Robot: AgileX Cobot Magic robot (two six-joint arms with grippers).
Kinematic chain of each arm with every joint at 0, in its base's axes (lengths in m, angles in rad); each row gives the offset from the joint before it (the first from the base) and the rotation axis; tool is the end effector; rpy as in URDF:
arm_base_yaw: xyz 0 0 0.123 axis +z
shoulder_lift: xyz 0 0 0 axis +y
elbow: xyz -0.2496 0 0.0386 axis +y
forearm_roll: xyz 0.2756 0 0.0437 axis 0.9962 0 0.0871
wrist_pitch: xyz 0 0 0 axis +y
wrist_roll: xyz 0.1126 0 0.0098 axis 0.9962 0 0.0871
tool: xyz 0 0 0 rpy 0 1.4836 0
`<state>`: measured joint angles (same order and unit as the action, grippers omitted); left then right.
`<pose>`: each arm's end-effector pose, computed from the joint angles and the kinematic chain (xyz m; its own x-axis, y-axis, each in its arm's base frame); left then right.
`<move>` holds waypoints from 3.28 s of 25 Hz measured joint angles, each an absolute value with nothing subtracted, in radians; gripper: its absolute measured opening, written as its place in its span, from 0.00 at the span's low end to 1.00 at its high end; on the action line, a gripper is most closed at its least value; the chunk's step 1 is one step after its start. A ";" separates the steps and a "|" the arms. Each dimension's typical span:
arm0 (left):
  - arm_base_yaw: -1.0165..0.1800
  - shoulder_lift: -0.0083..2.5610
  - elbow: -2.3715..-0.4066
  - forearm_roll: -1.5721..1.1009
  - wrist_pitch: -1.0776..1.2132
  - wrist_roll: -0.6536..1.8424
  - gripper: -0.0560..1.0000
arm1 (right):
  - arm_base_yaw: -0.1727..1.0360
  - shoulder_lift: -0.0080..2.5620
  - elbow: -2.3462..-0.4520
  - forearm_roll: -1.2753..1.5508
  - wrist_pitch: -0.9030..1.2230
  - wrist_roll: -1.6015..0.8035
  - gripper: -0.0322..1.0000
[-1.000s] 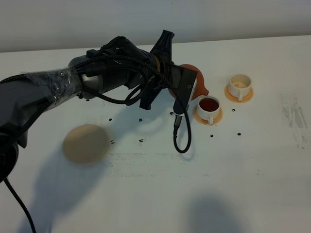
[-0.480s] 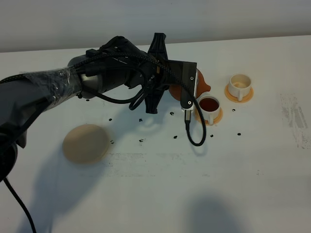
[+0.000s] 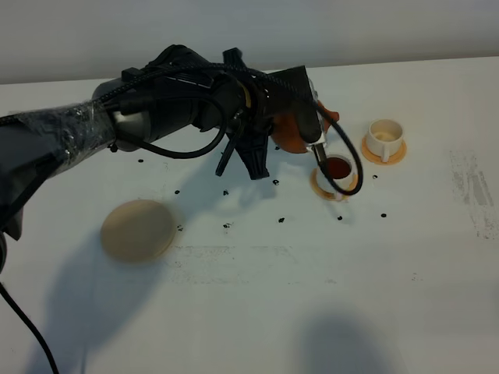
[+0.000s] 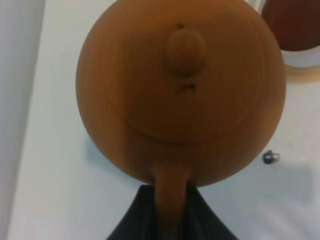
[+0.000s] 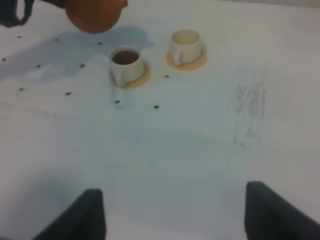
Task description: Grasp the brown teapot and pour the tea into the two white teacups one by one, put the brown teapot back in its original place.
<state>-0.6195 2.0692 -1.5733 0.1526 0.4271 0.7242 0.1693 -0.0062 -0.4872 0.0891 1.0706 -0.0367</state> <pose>0.4050 -0.2801 0.1477 0.0231 0.9151 -0.4026 0.8114 0.2181 0.5423 0.0692 0.0208 0.2762 -0.4639 -0.0731 -0.8829 -0.2331 0.9715 0.0420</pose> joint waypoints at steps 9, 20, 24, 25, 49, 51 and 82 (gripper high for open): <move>-0.617 2.061 -1.573 0.097 0.521 0.524 0.15 | 0.169 -0.006 -0.487 0.089 1.071 -0.037 0.60; -0.616 2.061 -1.572 0.000 0.649 0.367 0.15 | 0.169 -0.006 -0.487 0.089 1.071 -0.037 0.60; -0.616 2.061 -1.547 -0.006 0.678 0.348 0.15 | 0.169 -0.006 -0.487 0.089 1.071 -0.037 0.60; -0.616 2.061 -1.536 -0.007 0.677 0.347 0.15 | 0.169 -0.006 -0.487 0.089 1.071 -0.037 0.60; -0.618 2.103 -1.475 -0.076 0.555 0.352 0.15 | 0.169 -0.006 -0.487 0.089 1.071 -0.037 0.60; -0.618 2.082 -1.473 -0.069 0.562 0.358 0.15 | 0.169 -0.006 -0.487 0.089 1.071 -0.037 0.60; -0.611 2.305 -1.959 -0.008 0.601 0.742 0.15 | 0.169 -0.006 -0.487 0.090 1.071 -0.037 0.60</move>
<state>-0.6111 2.3054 -1.9589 -0.0083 0.6010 0.7422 0.1693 -0.0062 -0.4872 0.0898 1.0706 -0.0367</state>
